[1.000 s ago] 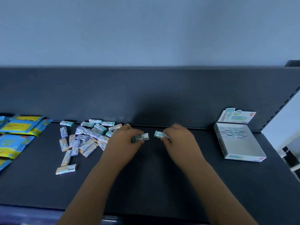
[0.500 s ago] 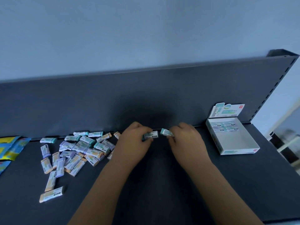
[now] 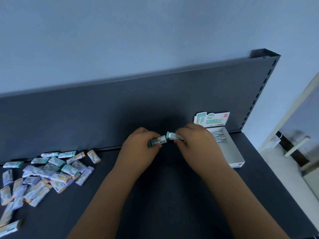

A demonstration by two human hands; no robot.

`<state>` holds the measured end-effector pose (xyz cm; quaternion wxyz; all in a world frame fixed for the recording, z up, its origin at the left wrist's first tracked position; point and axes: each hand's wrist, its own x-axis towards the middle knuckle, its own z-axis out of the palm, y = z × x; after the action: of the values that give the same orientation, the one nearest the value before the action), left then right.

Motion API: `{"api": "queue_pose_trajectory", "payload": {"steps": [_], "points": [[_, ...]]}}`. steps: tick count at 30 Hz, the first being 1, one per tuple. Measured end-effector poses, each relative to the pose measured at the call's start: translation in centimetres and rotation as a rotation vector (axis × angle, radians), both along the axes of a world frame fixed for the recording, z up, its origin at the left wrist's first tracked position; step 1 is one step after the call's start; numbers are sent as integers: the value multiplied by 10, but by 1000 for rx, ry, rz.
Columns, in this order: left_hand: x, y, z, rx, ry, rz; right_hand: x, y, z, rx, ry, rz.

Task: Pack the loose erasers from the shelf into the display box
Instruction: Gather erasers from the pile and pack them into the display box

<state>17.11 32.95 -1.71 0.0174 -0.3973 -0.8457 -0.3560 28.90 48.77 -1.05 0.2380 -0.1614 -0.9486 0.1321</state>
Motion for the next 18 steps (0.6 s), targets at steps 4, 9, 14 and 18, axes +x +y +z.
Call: {"api": "queue_pose_trajectory", "payload": {"steps": [4,9,14,18], "points": [[19,42,4,-13,14,1,20,45,4,-12,-34,30],[40,99,1,-61,9,-20,41,102,0,2,-50,22],[50,136,0,-165,72,-27,49,136,-9,28,-56,-39],[55,152,-3,-177,151,-12,46,148,-16,6,-74,-60]]}}
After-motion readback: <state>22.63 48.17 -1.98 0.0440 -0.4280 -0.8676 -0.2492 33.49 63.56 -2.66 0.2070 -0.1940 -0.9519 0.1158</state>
